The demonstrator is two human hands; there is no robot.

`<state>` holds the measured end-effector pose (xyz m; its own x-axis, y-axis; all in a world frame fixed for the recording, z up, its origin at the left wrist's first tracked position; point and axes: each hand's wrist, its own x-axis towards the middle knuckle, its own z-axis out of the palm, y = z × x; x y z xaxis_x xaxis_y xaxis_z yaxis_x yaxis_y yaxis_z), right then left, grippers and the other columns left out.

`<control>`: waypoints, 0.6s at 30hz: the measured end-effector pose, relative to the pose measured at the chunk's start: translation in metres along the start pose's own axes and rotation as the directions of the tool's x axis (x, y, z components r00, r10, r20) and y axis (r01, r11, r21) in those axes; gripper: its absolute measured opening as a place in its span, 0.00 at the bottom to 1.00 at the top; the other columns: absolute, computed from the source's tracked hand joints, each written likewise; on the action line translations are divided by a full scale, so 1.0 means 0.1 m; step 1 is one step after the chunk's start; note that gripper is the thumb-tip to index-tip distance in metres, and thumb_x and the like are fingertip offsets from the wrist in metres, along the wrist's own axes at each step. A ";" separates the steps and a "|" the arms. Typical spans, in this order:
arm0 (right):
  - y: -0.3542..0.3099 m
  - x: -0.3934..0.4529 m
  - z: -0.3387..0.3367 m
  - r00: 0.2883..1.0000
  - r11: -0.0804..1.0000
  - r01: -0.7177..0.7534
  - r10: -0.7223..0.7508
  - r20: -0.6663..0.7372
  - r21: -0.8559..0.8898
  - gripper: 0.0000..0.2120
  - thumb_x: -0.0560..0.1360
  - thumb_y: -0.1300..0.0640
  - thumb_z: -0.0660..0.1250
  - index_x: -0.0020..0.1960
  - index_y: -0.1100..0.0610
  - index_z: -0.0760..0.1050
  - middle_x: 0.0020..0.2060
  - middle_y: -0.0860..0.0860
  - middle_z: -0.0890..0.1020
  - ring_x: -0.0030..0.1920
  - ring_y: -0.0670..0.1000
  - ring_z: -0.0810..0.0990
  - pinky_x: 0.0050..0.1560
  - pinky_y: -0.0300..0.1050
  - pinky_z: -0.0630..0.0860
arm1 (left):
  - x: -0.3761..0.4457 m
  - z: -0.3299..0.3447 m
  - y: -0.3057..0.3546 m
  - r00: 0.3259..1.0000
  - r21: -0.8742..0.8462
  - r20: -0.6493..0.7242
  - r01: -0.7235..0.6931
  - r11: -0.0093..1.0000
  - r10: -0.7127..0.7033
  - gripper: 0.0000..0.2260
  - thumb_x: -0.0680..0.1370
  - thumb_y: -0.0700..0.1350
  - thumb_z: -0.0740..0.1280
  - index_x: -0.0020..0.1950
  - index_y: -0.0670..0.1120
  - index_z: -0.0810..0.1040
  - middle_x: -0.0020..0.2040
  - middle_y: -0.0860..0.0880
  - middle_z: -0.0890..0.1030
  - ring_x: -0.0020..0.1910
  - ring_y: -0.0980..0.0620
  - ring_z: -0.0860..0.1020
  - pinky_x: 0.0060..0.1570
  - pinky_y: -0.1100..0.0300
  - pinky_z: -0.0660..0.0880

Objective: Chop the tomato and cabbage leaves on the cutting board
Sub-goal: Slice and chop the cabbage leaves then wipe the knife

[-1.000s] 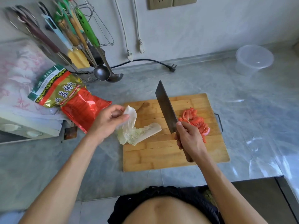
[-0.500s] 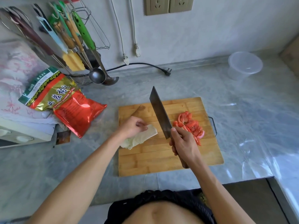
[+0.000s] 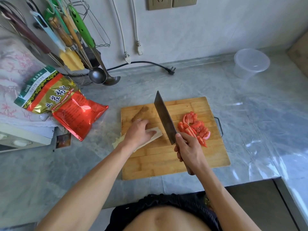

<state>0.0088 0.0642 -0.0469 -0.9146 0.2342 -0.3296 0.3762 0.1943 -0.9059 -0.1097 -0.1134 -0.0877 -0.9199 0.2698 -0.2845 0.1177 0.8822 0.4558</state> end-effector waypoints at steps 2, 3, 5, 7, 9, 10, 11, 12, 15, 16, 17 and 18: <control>0.01 -0.01 0.01 1.000 1.000 0.004 -0.004 0.006 -0.022 0.17 0.84 0.52 0.59 0.42 0.61 0.76 0.29 0.53 0.76 0.28 0.50 0.73 0.29 0.48 0.73 | 0.02 0.00 0.02 0.998 0.048 0.057 0.029 0.998 -0.031 0.23 0.74 0.56 0.71 0.65 0.46 0.75 0.64 0.47 0.77 0.60 0.46 0.77 0.56 0.53 0.77; 0.02 -0.01 0.02 1.000 0.999 0.005 -0.005 0.009 -0.037 0.17 0.84 0.51 0.59 0.44 0.61 0.77 0.29 0.52 0.77 0.28 0.49 0.73 0.29 0.47 0.73 | 0.03 0.00 0.03 0.994 0.056 0.089 0.054 0.997 -0.059 0.23 0.74 0.57 0.72 0.64 0.46 0.75 0.62 0.48 0.78 0.57 0.47 0.78 0.54 0.52 0.77; 0.03 -0.02 0.03 1.000 0.997 0.014 -0.013 0.016 -0.073 0.16 0.84 0.51 0.59 0.46 0.60 0.78 0.29 0.51 0.77 0.27 0.47 0.74 0.30 0.47 0.73 | 0.05 0.00 0.07 0.984 0.038 0.135 0.114 0.993 -0.118 0.22 0.73 0.56 0.73 0.61 0.46 0.75 0.57 0.48 0.79 0.53 0.48 0.78 0.51 0.52 0.78; 0.04 -0.01 0.04 1.000 0.995 0.022 -0.020 0.020 -0.095 0.16 0.84 0.51 0.59 0.46 0.61 0.78 0.29 0.51 0.76 0.27 0.46 0.74 0.31 0.47 0.72 | 0.05 -0.02 0.12 0.976 0.036 0.152 0.152 0.988 -0.156 0.19 0.72 0.55 0.73 0.57 0.45 0.77 0.54 0.48 0.80 0.49 0.48 0.78 0.46 0.54 0.78; 0.05 -0.02 0.05 0.999 0.995 0.025 -0.023 0.023 -0.097 0.17 0.84 0.51 0.58 0.45 0.62 0.77 0.29 0.52 0.76 0.27 0.46 0.73 0.31 0.47 0.72 | 0.04 -0.03 0.14 0.974 0.030 0.153 0.162 0.986 -0.165 0.18 0.73 0.54 0.73 0.56 0.45 0.77 0.52 0.48 0.79 0.48 0.49 0.77 0.42 0.56 0.75; 0.05 -0.01 0.04 0.999 0.995 0.025 -0.023 0.023 -0.095 0.17 0.84 0.51 0.59 0.45 0.62 0.76 0.29 0.52 0.76 0.27 0.46 0.73 0.31 0.47 0.71 | 0.03 -0.03 0.14 0.976 0.023 0.150 0.159 0.987 -0.161 0.17 0.73 0.54 0.74 0.55 0.45 0.77 0.52 0.48 0.79 0.48 0.49 0.77 0.41 0.57 0.74; 0.05 -0.01 0.05 0.999 0.995 0.027 -0.025 0.026 -0.094 0.17 0.84 0.51 0.59 0.43 0.61 0.76 0.29 0.52 0.76 0.27 0.46 0.73 0.31 0.47 0.71 | 0.02 -0.04 0.13 0.976 0.011 0.147 0.161 0.987 -0.160 0.16 0.73 0.53 0.74 0.55 0.46 0.77 0.52 0.49 0.79 0.48 0.49 0.77 0.41 0.57 0.73; 0.05 0.00 0.05 0.999 0.995 0.028 -0.026 0.027 -0.096 0.17 0.83 0.51 0.59 0.43 0.61 0.76 0.29 0.52 0.76 0.27 0.46 0.73 0.32 0.47 0.72 | 0.01 -0.04 0.13 0.976 -0.005 0.147 0.163 0.987 -0.161 0.15 0.73 0.52 0.74 0.55 0.47 0.76 0.52 0.49 0.78 0.48 0.49 0.77 0.41 0.57 0.73; 0.05 0.02 0.06 0.999 0.994 0.030 -0.027 0.026 -0.107 0.17 0.83 0.51 0.59 0.43 0.59 0.76 0.29 0.51 0.76 0.27 0.44 0.74 0.33 0.47 0.73 | 0.01 -0.06 0.09 0.975 -0.027 0.154 0.164 0.986 -0.158 0.16 0.73 0.50 0.75 0.56 0.48 0.75 0.51 0.51 0.77 0.49 0.50 0.76 0.42 0.58 0.71; 0.04 0.03 0.06 0.999 0.994 0.030 -0.027 0.026 -0.106 0.17 0.83 0.51 0.59 0.43 0.60 0.77 0.30 0.51 0.76 0.27 0.44 0.74 0.33 0.47 0.73 | 0.02 -0.07 0.08 0.976 -0.029 0.155 0.159 0.987 -0.153 0.17 0.72 0.50 0.76 0.57 0.49 0.75 0.51 0.52 0.77 0.49 0.50 0.76 0.43 0.59 0.71; 0.03 0.04 0.06 0.999 0.994 0.031 -0.028 0.029 -0.101 0.16 0.83 0.51 0.59 0.43 0.60 0.77 0.30 0.51 0.77 0.27 0.44 0.74 0.33 0.48 0.73 | 0.03 -0.09 0.06 0.977 -0.031 0.155 0.156 0.987 -0.149 0.17 0.72 0.50 0.76 0.57 0.49 0.75 0.51 0.52 0.76 0.49 0.51 0.75 0.44 0.59 0.70; 0.02 0.04 0.07 0.999 0.994 0.033 -0.030 0.032 -0.100 0.16 0.83 0.51 0.59 0.43 0.59 0.77 0.30 0.51 0.77 0.27 0.44 0.74 0.33 0.47 0.73 | 0.06 -0.12 0.03 0.976 -0.035 0.158 0.157 0.987 -0.150 0.17 0.72 0.50 0.76 0.56 0.49 0.76 0.51 0.53 0.77 0.49 0.51 0.75 0.45 0.59 0.71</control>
<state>0.0048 0.0591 -0.0518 -0.9298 0.1974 -0.3106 0.3586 0.2959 -0.8854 -0.1193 -0.1138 -0.0773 -0.8563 0.1921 -0.4795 -0.0415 0.8997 0.4345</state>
